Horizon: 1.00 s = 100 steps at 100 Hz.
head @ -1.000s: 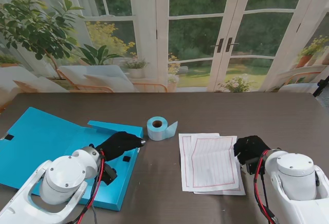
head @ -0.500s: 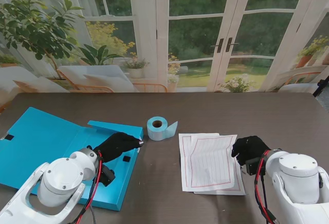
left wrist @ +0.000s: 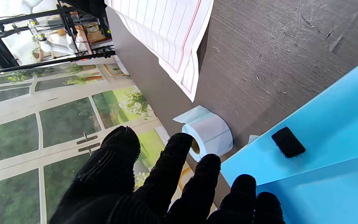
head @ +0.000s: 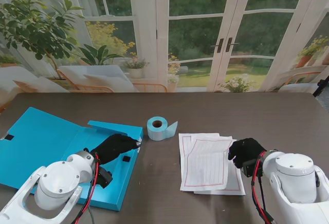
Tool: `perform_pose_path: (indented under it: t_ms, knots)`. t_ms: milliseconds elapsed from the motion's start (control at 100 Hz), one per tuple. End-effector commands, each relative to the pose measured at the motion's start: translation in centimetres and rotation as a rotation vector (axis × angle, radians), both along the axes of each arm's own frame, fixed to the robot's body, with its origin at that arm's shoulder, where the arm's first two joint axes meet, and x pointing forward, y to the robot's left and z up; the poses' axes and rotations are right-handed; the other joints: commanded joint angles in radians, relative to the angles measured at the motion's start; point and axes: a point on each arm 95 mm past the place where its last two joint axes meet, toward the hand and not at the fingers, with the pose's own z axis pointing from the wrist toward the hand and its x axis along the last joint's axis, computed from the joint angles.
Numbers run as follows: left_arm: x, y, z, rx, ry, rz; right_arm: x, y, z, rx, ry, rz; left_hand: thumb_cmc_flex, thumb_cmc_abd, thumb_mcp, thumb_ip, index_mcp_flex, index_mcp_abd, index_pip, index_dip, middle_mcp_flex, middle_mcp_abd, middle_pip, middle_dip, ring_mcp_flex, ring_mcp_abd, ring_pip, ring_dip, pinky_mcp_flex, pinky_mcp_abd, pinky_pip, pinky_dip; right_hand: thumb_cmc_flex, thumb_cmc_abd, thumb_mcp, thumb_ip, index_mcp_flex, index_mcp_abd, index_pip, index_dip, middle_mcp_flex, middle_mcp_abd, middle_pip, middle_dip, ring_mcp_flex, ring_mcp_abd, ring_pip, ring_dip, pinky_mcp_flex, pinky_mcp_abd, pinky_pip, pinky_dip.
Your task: Peel a label from the label roll, stick it on the side of the file box and file the documents
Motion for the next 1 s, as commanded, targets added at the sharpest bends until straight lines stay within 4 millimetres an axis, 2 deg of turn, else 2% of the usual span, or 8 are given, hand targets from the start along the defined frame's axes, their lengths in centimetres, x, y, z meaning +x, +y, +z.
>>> perform_pose_path:
  t_ms: [0, 460, 600, 730, 800, 860, 930, 990]
  knots:
    - [-0.2, 0.1, -0.5, -0.014, 0.016, -0.008, -0.2, 0.4, 0.0, 0.025, 0.012, 0.015, 0.035, 0.045, -0.029, -0.003, -0.001, -0.001, -0.008, -0.002, -0.028, -0.002, 0.000, -0.007, -0.028, -0.001, 0.004, -0.009, -0.015, -0.050, -0.025, 0.003, 0.013, -0.038, 0.044, 0.054, 0.019, 0.047, -0.004, 0.007, 0.020, 0.002, 0.009, 0.010, 0.055, 0.017, 0.015, -0.004, 0.078, 0.008, 0.026, 0.010]
    - [-0.1, 0.7, -1.2, -0.039, 0.005, 0.004, -0.6, 0.7, 0.1, 0.101, 0.021, 0.007, 0.039, 0.047, -0.036, -0.002, -0.004, 0.000, -0.009, -0.002, -0.029, -0.004, 0.000, -0.007, -0.028, -0.001, 0.004, -0.009, -0.015, -0.050, -0.024, 0.004, 0.014, -0.037, 0.052, 0.055, 0.013, 0.068, -0.007, 0.018, 0.004, 0.011, 0.020, 0.009, 0.046, 0.029, 0.018, 0.001, 0.060, 0.010, 0.026, 0.021]
    - [-0.1, 0.8, -1.6, -0.041, 0.015, 0.004, -0.5, 0.7, -0.4, 0.078, 0.033, 0.009, 0.040, 0.047, -0.038, -0.002, -0.002, 0.000, -0.009, -0.002, -0.029, -0.003, 0.000, -0.007, -0.029, -0.001, 0.003, -0.009, -0.015, -0.050, -0.025, 0.003, -0.003, -0.038, 0.010, 0.039, -0.003, 0.021, -0.011, 0.006, -0.006, 0.005, 0.020, 0.010, 0.040, 0.021, 0.019, 0.000, 0.054, -0.007, 0.027, 0.022]
    - [-0.2, 0.8, -1.8, -0.039, 0.021, 0.004, -0.6, 0.3, -1.1, 0.059, 0.057, 0.021, 0.042, 0.048, -0.041, -0.002, -0.003, 0.001, -0.009, -0.002, -0.031, 0.000, -0.001, -0.007, -0.029, -0.003, 0.004, -0.009, -0.014, -0.050, -0.027, 0.002, -0.028, -0.010, -0.032, 0.025, -0.025, -0.019, -0.006, -0.014, -0.024, -0.002, 0.016, 0.005, 0.022, 0.012, 0.017, 0.001, 0.042, -0.020, 0.027, 0.020]
    - [-0.1, 0.9, -1.9, -0.039, 0.020, 0.005, -0.7, 0.2, -1.5, 0.069, 0.073, 0.017, 0.043, 0.049, -0.041, -0.002, -0.002, 0.002, -0.009, -0.002, -0.030, -0.003, 0.000, -0.007, -0.030, -0.002, 0.003, -0.009, -0.014, -0.050, -0.027, 0.001, -0.035, 0.001, -0.042, 0.020, -0.041, -0.027, 0.000, -0.015, -0.036, 0.005, 0.017, 0.002, 0.008, 0.025, 0.015, 0.003, 0.024, -0.013, 0.024, 0.019]
    - [-0.1, 0.9, -1.9, -0.038, 0.020, 0.005, -0.7, 0.1, -1.7, 0.083, 0.088, 0.022, 0.043, 0.048, -0.043, -0.002, -0.001, 0.001, -0.008, -0.002, -0.028, -0.001, 0.000, -0.007, -0.029, -0.002, 0.004, -0.009, -0.014, -0.050, -0.027, 0.001, -0.060, 0.029, -0.065, 0.001, -0.076, -0.050, 0.017, -0.007, -0.058, 0.008, 0.018, -0.001, -0.012, 0.033, 0.014, 0.012, 0.001, -0.008, 0.021, 0.021]
    - [0.0, 0.9, -2.0, -0.038, 0.019, 0.004, -0.8, 0.0, -2.0, 0.093, 0.096, 0.036, 0.044, 0.049, -0.043, -0.002, -0.002, 0.001, -0.008, -0.002, -0.029, -0.002, 0.000, -0.007, -0.030, -0.001, 0.003, -0.009, -0.014, -0.049, -0.027, 0.001, -0.125, 0.072, -0.096, -0.061, -0.124, -0.083, 0.060, -0.028, -0.085, 0.003, 0.025, -0.005, -0.039, 0.029, 0.013, 0.048, -0.026, -0.014, 0.018, 0.027]
    - [0.0, 0.9, -2.0, -0.038, 0.019, 0.003, -0.7, -0.1, -2.2, 0.101, 0.102, 0.048, 0.043, 0.049, -0.045, -0.002, -0.003, 0.000, -0.009, -0.002, -0.030, -0.003, 0.000, -0.007, -0.030, -0.002, 0.003, -0.009, -0.014, -0.050, -0.027, 0.001, -0.161, 0.078, -0.128, -0.109, -0.147, -0.118, 0.068, -0.054, -0.114, 0.000, 0.026, -0.005, -0.068, 0.035, 0.012, 0.061, -0.056, -0.018, 0.015, 0.033]
